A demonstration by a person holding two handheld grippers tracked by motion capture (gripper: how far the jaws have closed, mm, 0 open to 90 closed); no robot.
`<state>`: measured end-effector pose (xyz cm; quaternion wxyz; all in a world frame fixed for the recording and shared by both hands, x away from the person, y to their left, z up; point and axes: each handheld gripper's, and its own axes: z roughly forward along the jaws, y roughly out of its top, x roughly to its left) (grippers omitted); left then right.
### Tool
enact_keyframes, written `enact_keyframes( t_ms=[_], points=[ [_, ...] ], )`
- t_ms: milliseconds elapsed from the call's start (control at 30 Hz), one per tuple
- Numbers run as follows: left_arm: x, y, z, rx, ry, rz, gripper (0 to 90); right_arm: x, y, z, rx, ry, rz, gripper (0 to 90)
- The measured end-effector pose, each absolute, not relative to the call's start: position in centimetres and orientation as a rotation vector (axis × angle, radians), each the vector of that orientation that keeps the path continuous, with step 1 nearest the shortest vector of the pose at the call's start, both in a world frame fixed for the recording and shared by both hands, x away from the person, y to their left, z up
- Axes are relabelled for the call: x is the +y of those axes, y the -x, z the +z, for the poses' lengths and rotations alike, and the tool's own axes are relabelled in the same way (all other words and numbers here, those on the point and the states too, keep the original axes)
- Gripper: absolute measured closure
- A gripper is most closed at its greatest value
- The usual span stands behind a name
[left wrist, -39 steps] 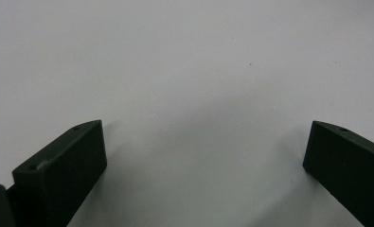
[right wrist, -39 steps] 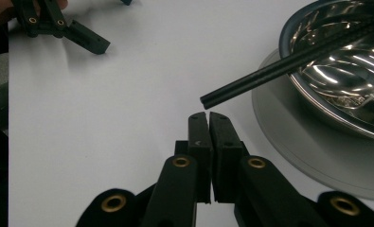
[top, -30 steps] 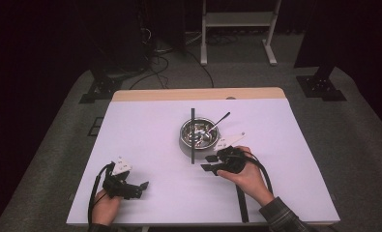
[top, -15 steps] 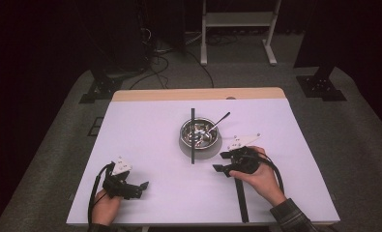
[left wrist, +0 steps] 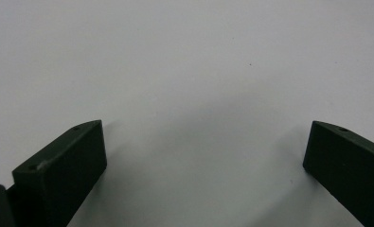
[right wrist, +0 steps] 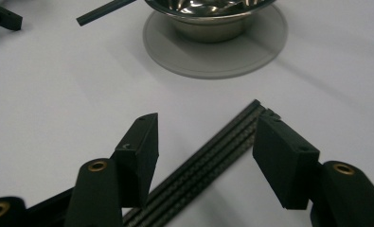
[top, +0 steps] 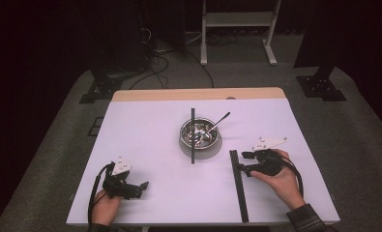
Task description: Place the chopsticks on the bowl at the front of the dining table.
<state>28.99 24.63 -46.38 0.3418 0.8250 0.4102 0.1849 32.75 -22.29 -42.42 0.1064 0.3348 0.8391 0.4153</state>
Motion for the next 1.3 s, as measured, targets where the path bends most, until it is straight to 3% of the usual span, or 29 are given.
enact_keyframes(
  t_ms=[400, 767, 1300],
  points=[
    [24.6, -29.0, -46.4, 1.067, -2.146, 0.481, 0.0, -26.5, -31.8, -43.5, 2.375, -1.097, 1.162, 36.7],
    [24.6, -29.0, -46.4, 1.067, -2.145, 0.481, 0.0, -30.3, -30.2, -44.5, 2.308, -1.211, 1.112, 26.2],
    [24.6, -29.0, -46.4, 1.067, -2.145, 0.481, 0.0, -31.7, -28.8, -45.9, 2.333, -1.201, 0.968, 22.3]
  ],
)
